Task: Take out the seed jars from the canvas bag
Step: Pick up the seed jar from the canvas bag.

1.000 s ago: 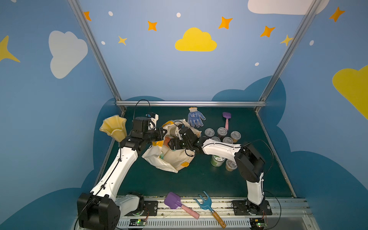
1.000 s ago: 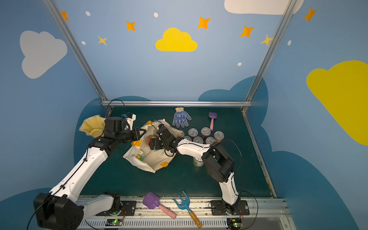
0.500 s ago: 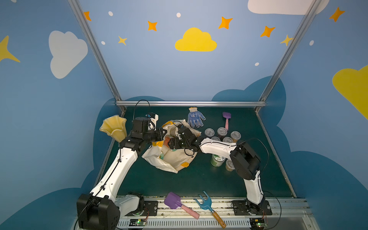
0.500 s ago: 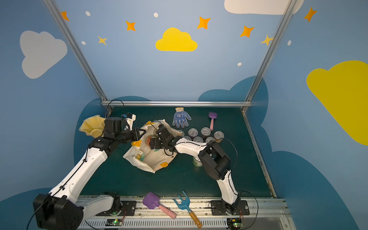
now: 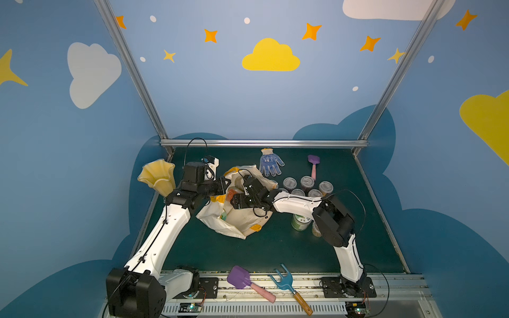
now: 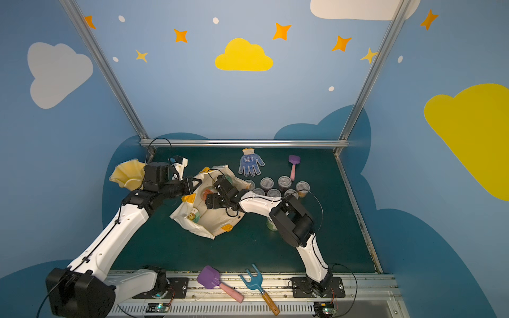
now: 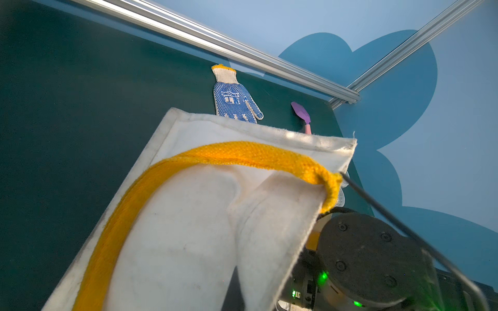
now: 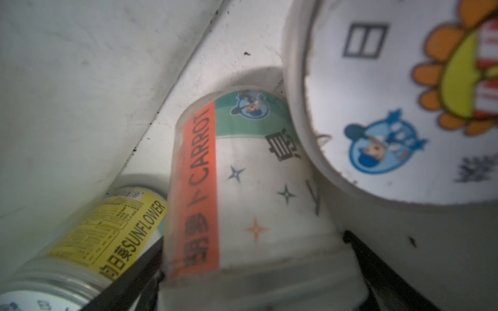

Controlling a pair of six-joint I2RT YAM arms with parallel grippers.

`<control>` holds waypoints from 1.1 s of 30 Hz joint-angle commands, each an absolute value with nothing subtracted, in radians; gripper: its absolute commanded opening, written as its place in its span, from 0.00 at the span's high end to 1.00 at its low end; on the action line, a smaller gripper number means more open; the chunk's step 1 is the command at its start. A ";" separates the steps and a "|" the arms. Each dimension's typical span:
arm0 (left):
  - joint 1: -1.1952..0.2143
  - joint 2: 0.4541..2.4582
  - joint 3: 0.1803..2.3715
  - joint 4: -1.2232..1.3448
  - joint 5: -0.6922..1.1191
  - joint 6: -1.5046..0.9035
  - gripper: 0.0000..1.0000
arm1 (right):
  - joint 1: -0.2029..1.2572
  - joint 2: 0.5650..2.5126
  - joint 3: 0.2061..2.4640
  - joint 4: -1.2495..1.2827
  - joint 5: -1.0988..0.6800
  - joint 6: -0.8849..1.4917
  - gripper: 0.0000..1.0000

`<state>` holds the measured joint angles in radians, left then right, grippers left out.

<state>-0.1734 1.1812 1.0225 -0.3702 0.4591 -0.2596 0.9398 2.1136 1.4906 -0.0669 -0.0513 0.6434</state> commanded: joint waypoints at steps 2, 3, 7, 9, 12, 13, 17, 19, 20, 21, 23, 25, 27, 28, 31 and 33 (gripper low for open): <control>-0.175 1.161 1.019 -0.366 0.469 -0.252 0.95 | 0.944 2.132 1.510 -0.079 -0.055 0.637 0.10; -0.175 1.158 1.017 -0.368 0.469 -0.250 0.95 | 0.942 2.126 1.505 -0.076 -0.054 0.633 0.10; -0.174 1.161 1.020 -0.369 0.468 -0.250 0.95 | 0.941 2.107 1.498 -0.064 -0.060 0.620 0.14; -0.175 1.160 1.019 -0.373 0.466 -0.249 0.94 | 0.941 2.097 1.494 -0.063 -0.065 0.617 0.18; -0.175 1.157 1.016 -0.374 0.462 -0.249 0.95 | 0.939 2.073 1.479 -0.050 -0.070 0.617 0.24; -0.175 1.157 1.015 -0.374 0.460 -0.249 0.94 | 0.939 2.064 1.469 -0.042 -0.074 0.617 0.24; -0.176 1.156 1.014 -0.376 0.459 -0.247 0.94 | 0.934 2.019 1.441 -0.022 -0.085 0.613 0.25; -0.175 1.156 1.015 -0.375 0.457 -0.247 0.94 | 0.930 1.994 1.431 -0.027 -0.089 0.604 0.25; -0.176 1.157 1.016 -0.375 0.456 -0.247 0.94 | 0.930 1.975 1.426 -0.035 -0.089 0.595 0.25; -0.175 1.159 1.017 -0.374 0.454 -0.246 0.95 | 0.930 1.958 1.423 -0.042 -0.090 0.588 0.25; -0.175 1.162 1.018 -0.373 0.453 -0.247 0.95 | 0.925 1.921 1.418 -0.062 -0.093 0.569 0.25; -0.175 1.164 1.019 -0.373 0.454 -0.247 0.94 | 0.920 1.890 1.418 -0.085 -0.103 0.556 0.25; -0.174 1.166 1.019 -0.370 0.452 -0.248 0.94 | 0.912 1.863 1.418 -0.100 -0.127 0.554 0.25; -0.175 1.166 1.017 -0.369 0.454 -0.247 0.95 | 0.906 1.848 1.417 -0.108 -0.143 0.556 0.25; -0.175 1.166 1.016 -0.368 0.449 -0.249 0.94 | 0.894 1.806 1.420 -0.138 -0.178 0.557 0.25; -0.175 1.167 1.014 -0.367 0.447 -0.250 0.95 | 0.887 1.780 1.421 -0.164 -0.195 0.553 0.25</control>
<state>-0.1734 1.1790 1.0218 -0.3710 0.4507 -0.2584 0.8970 1.8381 1.4143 -0.1333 -0.1490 0.5694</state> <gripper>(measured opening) 0.055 0.814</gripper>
